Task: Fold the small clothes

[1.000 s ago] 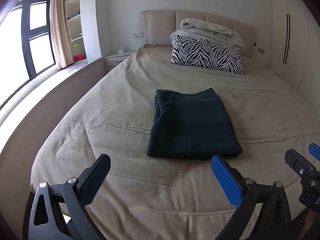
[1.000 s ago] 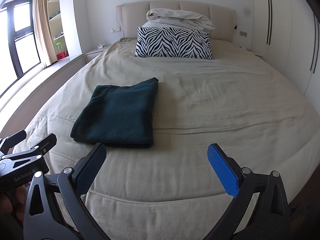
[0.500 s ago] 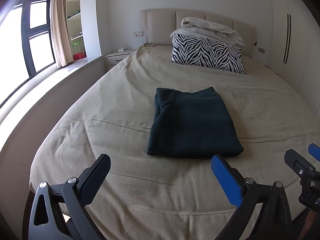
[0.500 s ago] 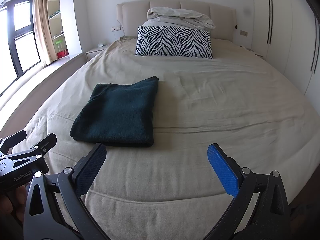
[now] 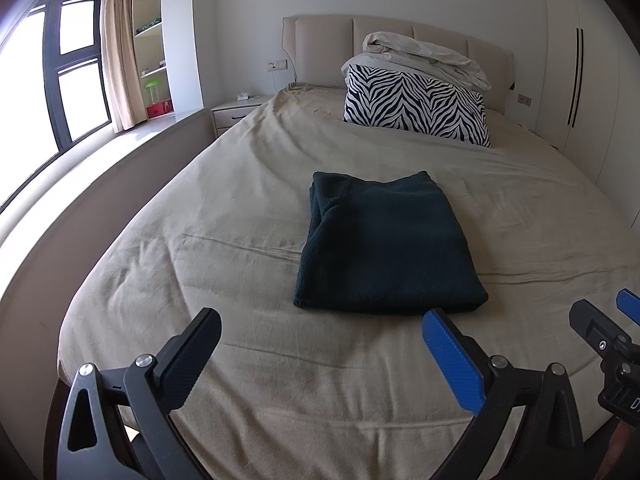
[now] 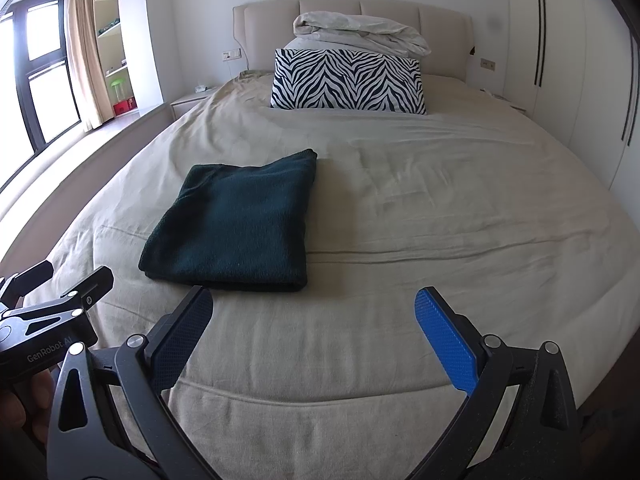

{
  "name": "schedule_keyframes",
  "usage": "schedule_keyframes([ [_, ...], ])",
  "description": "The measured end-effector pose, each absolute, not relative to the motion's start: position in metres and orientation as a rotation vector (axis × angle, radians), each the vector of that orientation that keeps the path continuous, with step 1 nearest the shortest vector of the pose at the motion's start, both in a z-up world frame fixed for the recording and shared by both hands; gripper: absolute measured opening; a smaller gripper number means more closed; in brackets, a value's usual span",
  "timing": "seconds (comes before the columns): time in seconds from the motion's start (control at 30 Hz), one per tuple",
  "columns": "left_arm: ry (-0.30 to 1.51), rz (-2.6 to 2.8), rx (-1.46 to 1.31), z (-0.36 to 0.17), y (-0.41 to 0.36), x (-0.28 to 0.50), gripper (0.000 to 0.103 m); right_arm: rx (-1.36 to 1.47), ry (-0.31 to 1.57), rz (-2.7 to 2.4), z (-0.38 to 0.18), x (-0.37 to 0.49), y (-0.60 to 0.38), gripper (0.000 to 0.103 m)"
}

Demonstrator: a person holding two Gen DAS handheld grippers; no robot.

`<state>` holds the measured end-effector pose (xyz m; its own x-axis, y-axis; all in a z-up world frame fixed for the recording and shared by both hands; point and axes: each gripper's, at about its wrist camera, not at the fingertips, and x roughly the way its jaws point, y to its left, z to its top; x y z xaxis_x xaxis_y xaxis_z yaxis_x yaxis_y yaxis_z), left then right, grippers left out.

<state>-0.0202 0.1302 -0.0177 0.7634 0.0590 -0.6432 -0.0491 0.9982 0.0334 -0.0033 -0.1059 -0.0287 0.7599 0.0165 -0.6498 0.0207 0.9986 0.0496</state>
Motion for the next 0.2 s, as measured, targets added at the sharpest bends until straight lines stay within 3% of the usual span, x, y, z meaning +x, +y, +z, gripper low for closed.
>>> schedule_keyframes([
  [0.2,0.692,0.056,0.015,-0.0173,0.1325,-0.0219,0.103,0.056,0.713,-0.001,-0.0307,-0.0044,-0.1077,0.103],
])
